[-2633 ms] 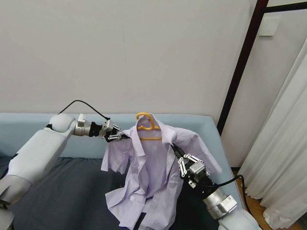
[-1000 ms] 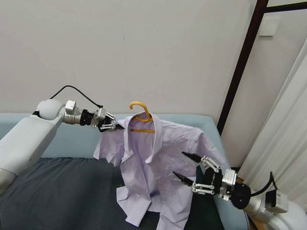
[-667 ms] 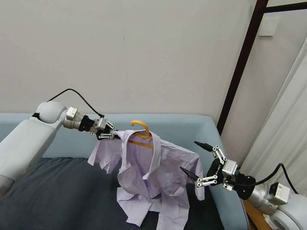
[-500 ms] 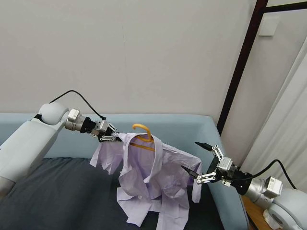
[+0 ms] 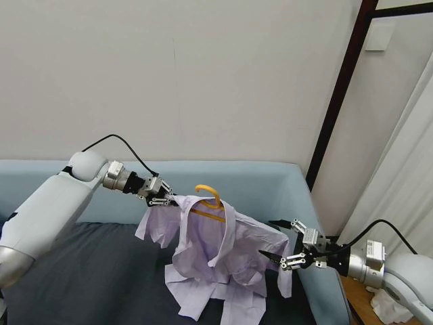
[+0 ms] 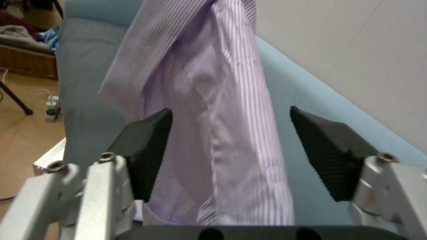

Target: Pick up the clothes from the sofa and hang them on the clothes hanger.

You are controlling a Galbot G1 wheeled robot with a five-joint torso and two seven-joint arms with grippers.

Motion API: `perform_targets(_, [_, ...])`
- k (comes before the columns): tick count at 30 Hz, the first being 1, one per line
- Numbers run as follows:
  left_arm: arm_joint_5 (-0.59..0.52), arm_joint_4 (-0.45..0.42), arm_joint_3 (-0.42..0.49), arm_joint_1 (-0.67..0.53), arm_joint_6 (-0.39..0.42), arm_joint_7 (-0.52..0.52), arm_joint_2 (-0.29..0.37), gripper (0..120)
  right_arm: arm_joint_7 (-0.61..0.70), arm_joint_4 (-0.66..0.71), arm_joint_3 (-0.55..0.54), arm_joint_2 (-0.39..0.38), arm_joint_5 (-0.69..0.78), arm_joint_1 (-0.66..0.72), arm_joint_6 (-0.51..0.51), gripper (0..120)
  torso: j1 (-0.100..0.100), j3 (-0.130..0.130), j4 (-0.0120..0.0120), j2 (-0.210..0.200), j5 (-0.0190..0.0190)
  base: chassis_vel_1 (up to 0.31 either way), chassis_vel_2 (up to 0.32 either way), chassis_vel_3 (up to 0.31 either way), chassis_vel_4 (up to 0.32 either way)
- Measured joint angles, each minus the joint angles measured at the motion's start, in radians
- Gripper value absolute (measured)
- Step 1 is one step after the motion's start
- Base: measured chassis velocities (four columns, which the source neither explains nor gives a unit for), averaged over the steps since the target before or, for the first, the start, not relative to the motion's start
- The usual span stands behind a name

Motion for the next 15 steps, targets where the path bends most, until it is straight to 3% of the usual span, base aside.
perform_targets(15, [-0.001,-0.002,0.031,-0.019,0.012,0.006,-0.024,1,-0.085,-0.009,0.024,0.006,-0.054,-0.01,0.042,15,0.0,0.0,0.0,0.0,-0.0001,0.0,0.0,0.0,0.0])
